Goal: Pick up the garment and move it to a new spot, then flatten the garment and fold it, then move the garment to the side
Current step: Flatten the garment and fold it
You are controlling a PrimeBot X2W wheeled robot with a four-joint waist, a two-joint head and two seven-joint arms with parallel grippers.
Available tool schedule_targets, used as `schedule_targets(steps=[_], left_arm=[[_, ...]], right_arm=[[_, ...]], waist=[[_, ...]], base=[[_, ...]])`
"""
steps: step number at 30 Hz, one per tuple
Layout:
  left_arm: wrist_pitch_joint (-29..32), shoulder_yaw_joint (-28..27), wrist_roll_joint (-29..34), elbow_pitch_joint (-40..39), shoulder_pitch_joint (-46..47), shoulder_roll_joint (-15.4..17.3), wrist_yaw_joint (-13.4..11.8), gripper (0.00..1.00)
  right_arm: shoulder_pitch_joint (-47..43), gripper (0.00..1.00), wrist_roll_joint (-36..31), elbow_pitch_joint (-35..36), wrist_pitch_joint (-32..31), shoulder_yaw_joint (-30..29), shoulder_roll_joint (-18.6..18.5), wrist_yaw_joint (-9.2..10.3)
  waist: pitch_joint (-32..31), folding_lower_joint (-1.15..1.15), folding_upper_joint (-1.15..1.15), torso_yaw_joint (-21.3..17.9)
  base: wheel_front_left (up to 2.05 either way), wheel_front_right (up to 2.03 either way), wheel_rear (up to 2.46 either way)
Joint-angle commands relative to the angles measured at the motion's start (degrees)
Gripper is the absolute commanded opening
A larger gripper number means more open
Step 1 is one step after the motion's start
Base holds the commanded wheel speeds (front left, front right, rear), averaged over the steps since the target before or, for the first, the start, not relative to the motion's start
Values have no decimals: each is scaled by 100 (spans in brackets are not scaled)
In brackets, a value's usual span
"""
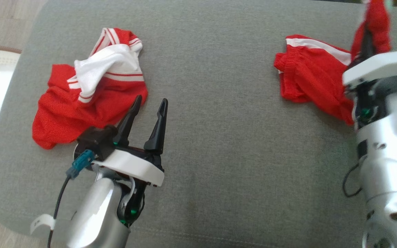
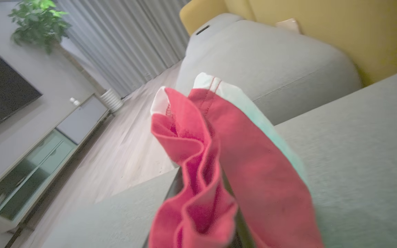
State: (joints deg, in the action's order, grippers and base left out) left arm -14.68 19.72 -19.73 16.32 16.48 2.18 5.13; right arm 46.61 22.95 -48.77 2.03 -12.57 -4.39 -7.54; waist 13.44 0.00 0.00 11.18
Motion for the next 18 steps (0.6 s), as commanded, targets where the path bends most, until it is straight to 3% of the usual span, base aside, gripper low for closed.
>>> schedule_targets(steps=[1, 7, 15, 16, 17, 18], left_arm=[[-32, -172, 34, -200, 73, 70, 24, 100], [-32, -149, 4, -211, 24, 70, 11, 100], [-32, -119, -46, -199, 12, 70, -10, 100], [-32, -116, -49, -197, 13, 70, -15, 100], [-32, -111, -55, -196, 14, 70, -20, 100], [-32, -108, -59, -195, 15, 70, -25, 100]], right_arm=[[-130, 0, 239, 337, -42, 465, 117, 5], [-421, 0, 673, 537, -66, 1155, 102, 5], [-448, 0, 844, 248, -41, 1658, 40, 5], [-436, 15, 808, 167, -42, 1749, 29, 5], [-426, 100, 792, 94, -34, 1833, 31, 5], [-418, 100, 796, 33, -34, 1929, 41, 5]], waist=[[-7, 0, 0, 78], [55, 0, 0, 274], [128, 0, 0, 429], [134, 0, 0, 437], [138, 0, 0, 443], [138, 0, 0, 446]], base=[[0, 0, 0], [0, 0, 0], [0, 0, 0], [0, 0, 0], [0, 0, 0], [0, 0, 0]])
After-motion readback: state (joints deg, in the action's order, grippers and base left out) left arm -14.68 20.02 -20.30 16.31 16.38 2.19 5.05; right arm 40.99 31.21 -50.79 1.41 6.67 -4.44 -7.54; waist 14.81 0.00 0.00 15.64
